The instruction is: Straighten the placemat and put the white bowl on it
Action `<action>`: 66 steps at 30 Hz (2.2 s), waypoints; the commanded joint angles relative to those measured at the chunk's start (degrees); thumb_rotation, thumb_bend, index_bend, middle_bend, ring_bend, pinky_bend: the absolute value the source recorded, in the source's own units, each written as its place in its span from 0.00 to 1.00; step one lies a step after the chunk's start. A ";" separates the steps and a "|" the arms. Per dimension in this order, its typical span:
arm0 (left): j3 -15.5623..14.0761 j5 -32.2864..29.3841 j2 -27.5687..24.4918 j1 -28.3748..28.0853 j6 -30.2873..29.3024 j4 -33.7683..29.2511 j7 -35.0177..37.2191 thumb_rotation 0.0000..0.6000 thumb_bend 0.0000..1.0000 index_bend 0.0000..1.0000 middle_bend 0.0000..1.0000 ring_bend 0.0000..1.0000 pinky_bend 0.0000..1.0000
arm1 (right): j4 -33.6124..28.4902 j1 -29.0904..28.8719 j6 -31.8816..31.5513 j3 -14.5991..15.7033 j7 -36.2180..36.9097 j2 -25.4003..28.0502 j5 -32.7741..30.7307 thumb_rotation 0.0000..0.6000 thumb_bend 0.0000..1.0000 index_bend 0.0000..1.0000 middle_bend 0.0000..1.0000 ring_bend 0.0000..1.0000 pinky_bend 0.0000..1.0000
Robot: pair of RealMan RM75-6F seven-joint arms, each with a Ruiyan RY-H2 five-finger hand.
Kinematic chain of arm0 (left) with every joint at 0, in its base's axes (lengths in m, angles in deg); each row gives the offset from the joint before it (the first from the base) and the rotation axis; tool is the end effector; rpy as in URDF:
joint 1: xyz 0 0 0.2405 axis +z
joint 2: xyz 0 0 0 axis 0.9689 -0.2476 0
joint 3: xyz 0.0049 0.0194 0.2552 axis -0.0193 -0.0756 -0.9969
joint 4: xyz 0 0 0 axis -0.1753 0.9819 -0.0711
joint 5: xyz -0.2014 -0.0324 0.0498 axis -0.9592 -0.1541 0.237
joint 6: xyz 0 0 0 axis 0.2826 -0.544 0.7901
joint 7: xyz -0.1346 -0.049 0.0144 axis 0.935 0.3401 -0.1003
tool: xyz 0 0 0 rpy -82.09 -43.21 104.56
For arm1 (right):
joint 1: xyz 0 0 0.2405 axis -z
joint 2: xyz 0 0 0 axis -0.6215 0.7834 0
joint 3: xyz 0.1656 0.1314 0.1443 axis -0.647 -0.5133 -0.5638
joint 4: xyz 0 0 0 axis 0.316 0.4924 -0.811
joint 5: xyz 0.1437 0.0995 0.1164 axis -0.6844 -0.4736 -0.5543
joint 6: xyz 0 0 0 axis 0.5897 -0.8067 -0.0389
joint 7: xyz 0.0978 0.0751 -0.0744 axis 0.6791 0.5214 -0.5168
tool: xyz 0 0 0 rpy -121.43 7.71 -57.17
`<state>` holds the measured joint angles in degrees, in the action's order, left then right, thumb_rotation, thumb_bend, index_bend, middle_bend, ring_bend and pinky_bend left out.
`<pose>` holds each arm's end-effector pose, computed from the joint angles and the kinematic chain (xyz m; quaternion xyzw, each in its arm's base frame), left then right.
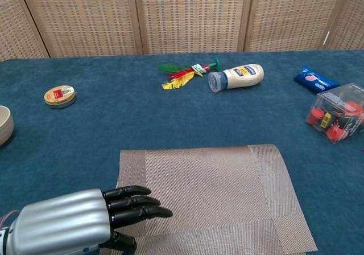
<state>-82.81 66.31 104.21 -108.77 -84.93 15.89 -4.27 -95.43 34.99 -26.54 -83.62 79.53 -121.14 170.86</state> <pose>-0.2029 0.1819 -0.0889 -0.8942 -0.1711 -0.3913 0.1339 -0.2932 -0.1777 0.1655 0.5954 -0.3201 0.4249 0.6021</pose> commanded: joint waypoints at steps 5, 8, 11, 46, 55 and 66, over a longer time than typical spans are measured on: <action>0.16 -0.55 0.63 0.01 0.17 0.12 0.14 1.00 0.56 0.58 0.00 0.00 0.00 | -0.03 -0.01 0.04 0.06 0.13 0.04 0.08 1.00 0.00 0.00 0.00 0.00 0.00; 0.31 -0.89 0.81 -0.08 0.26 0.11 0.47 1.00 0.60 0.61 0.00 0.00 0.00 | -0.03 0.00 0.01 0.05 0.21 0.07 0.11 1.00 0.00 0.00 0.00 0.00 0.00; 0.48 -1.17 0.95 -0.14 0.33 0.10 0.63 1.00 0.62 0.62 0.00 0.00 0.00 | -0.05 0.02 -0.06 0.04 0.30 0.10 0.13 1.00 0.00 0.00 0.00 0.00 0.00; 37.15 -49.01 -3.37 -11.92 20.53 -18.38 -8.93 1.00 0.73 0.86 0.00 0.00 0.00 | -0.15 0.14 -0.65 0.20 -0.75 -0.15 0.94 1.00 0.00 0.00 0.00 0.00 0.00; 41.81 -64.22 -4.52 -14.10 21.75 -9.45 -15.56 1.00 0.73 0.86 0.00 0.00 0.00 | -0.14 -0.10 -0.13 -0.04 -1.16 -0.35 0.39 1.00 0.00 0.00 0.00 0.00 0.00; 37.35 -65.48 -8.08 -8.76 19.74 -4.33 -13.72 1.00 0.57 0.63 0.00 0.00 0.00 | -0.07 -0.17 0.24 0.26 -2.25 -0.81 0.50 1.00 0.00 0.00 0.00 0.00 0.00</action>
<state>-44.66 -0.21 96.93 -118.51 -64.44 11.52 -19.00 -95.50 34.84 -26.32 -83.39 77.29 -121.93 171.34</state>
